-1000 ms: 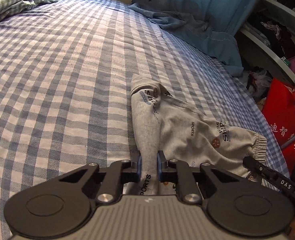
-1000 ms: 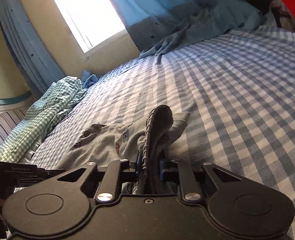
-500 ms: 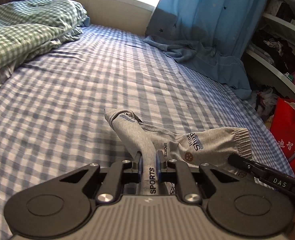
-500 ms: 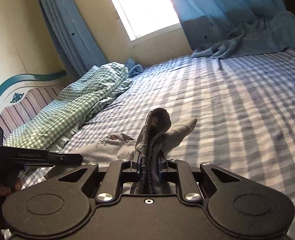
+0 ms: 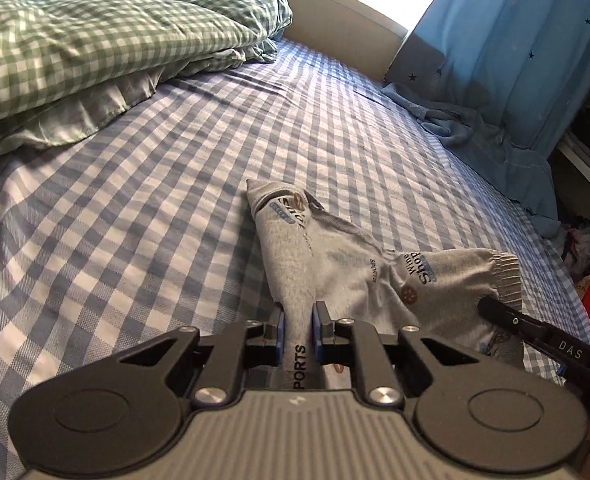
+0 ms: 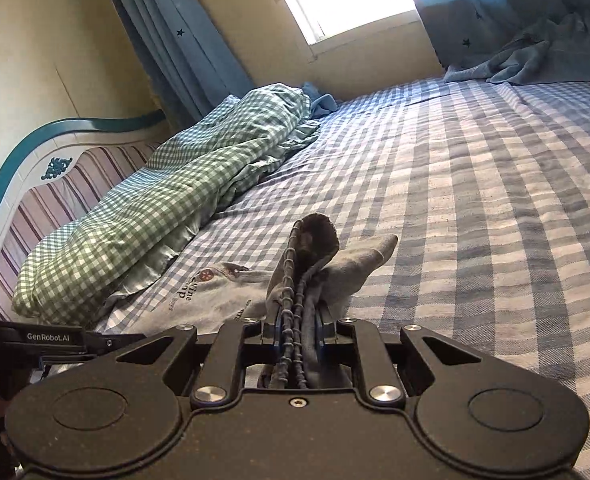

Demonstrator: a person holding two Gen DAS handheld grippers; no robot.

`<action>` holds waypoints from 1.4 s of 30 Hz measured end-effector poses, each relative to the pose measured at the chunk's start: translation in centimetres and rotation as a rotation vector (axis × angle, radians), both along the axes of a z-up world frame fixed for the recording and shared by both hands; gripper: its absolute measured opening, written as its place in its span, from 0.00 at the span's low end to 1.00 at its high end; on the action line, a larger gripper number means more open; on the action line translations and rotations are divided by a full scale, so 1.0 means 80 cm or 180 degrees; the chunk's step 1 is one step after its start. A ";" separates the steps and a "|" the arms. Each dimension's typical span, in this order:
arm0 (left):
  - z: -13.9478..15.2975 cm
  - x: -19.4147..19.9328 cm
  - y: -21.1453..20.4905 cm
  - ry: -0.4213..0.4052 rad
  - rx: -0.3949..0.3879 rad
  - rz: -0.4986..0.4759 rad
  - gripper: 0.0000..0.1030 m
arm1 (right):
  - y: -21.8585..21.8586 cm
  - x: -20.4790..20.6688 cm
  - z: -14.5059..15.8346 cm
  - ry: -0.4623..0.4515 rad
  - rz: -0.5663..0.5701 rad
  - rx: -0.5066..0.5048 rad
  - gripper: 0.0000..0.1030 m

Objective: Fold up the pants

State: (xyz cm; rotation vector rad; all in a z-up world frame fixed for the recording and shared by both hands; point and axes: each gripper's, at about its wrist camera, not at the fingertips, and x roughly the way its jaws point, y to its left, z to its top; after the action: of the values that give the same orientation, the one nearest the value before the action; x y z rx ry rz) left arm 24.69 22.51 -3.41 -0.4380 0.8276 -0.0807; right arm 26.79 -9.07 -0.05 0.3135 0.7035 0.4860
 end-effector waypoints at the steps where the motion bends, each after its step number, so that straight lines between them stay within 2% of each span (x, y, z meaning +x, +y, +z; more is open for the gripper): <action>1: -0.003 -0.001 0.002 0.0008 -0.0011 0.0002 0.15 | -0.004 0.000 -0.002 0.0025 -0.0046 -0.0038 0.19; 2: -0.006 -0.002 0.003 0.0013 -0.0010 0.0010 0.18 | -0.006 0.001 -0.003 0.0049 -0.0087 -0.0074 0.20; 4: -0.011 -0.007 0.003 0.0020 0.0038 0.0033 0.23 | -0.012 -0.001 -0.007 0.0099 -0.0171 -0.0144 0.29; 5: -0.012 -0.010 0.003 0.0024 0.0063 0.0045 0.34 | -0.013 -0.003 -0.010 0.0107 -0.0200 -0.0184 0.32; 6: -0.012 -0.013 0.002 0.0028 0.0077 0.0060 0.40 | -0.016 -0.007 -0.012 0.0107 -0.0231 -0.0228 0.38; 7: -0.012 -0.017 0.002 0.0031 0.0091 0.0084 0.53 | -0.019 -0.012 -0.013 0.0108 -0.0260 -0.0271 0.46; 8: -0.012 -0.022 0.001 0.0021 0.0108 0.0109 0.60 | -0.020 -0.017 -0.013 0.0101 -0.0277 -0.0301 0.56; 9: -0.010 -0.028 0.000 0.0010 0.0131 0.0129 0.62 | -0.022 -0.024 -0.012 0.0080 -0.0281 -0.0312 0.59; 11: -0.006 -0.041 -0.003 -0.0005 0.0220 0.0168 0.72 | -0.026 -0.043 -0.006 0.0009 -0.0287 -0.0344 0.67; 14: 0.007 -0.072 -0.015 -0.0112 0.0364 0.0217 0.89 | -0.031 -0.080 0.011 -0.0184 -0.0315 -0.0445 0.87; 17: 0.020 -0.103 -0.029 -0.0222 0.0472 0.0172 0.96 | -0.032 -0.124 0.031 -0.0433 -0.0312 -0.0587 0.97; 20: 0.029 -0.140 -0.045 -0.0335 0.0585 0.0136 0.99 | -0.033 -0.167 0.044 -0.0616 -0.0238 -0.0727 0.99; 26: 0.030 -0.219 -0.073 -0.0637 0.0858 0.0134 1.00 | -0.036 -0.262 0.055 -0.0954 -0.0278 -0.0929 0.99; 31: 0.022 -0.272 -0.082 -0.0765 0.0821 0.0160 1.00 | -0.032 -0.323 0.051 -0.1073 -0.0354 -0.0991 0.99; 34: 0.019 -0.299 -0.084 -0.0873 0.0821 0.0204 1.00 | -0.027 -0.350 0.047 -0.1089 -0.0362 -0.0961 0.99; 42: 0.014 -0.338 -0.093 -0.1063 0.1065 0.0228 1.00 | -0.012 -0.382 0.037 -0.1133 -0.0291 -0.1003 0.99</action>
State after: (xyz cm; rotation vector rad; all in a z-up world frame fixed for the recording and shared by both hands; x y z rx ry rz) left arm -2.35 15.09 -2.25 -0.1315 0.4828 0.0505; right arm -3.81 -10.04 2.95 -0.0388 0.4074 0.3255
